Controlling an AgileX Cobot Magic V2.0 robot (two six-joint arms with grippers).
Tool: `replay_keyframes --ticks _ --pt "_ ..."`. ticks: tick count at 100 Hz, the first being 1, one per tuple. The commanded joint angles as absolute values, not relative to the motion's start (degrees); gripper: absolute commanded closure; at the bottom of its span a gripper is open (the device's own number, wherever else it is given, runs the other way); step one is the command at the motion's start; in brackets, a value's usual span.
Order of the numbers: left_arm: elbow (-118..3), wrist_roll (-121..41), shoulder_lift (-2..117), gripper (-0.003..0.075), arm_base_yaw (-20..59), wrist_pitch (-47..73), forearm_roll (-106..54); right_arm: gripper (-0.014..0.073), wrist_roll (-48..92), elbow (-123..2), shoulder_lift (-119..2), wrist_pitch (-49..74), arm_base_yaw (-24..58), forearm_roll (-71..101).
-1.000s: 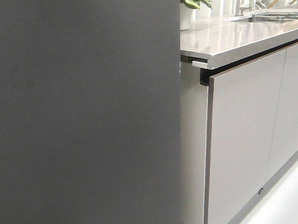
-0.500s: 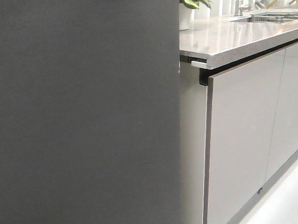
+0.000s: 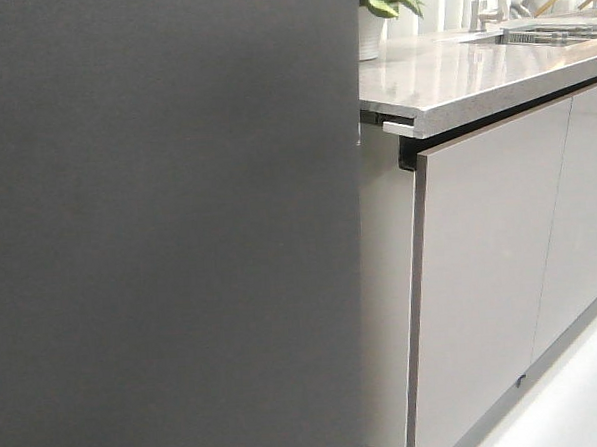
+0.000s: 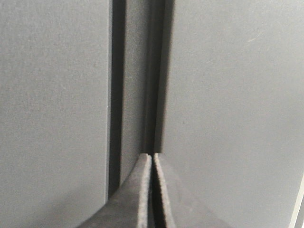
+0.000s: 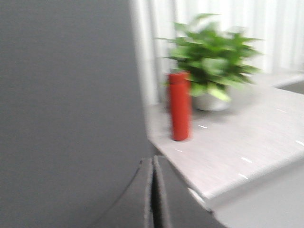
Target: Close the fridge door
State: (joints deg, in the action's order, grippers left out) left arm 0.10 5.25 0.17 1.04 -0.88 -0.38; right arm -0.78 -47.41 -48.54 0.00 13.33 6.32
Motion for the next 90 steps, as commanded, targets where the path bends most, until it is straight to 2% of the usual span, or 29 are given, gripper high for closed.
replay_keyframes --ticks 1,41,67,90 --pt "1.7 5.5 1.3 0.0741 1.3 -5.3 -0.5 0.067 -1.8 -43.8 -42.7 -4.7 9.4 5.8" --pt "1.7 5.5 1.3 0.0741 1.3 -5.3 -0.5 0.067 -1.8 -20.8 -24.0 -4.8 -1.9 5.5" --pt "1.7 5.5 1.3 0.0741 1.3 -5.3 -0.5 0.067 -1.8 -7.9 -12.8 -4.8 -3.2 0.8" --pt "1.7 5.5 1.3 0.0741 1.3 -5.3 -0.5 0.067 -1.8 -1.3 -6.2 -5.6 -3.2 0.8"
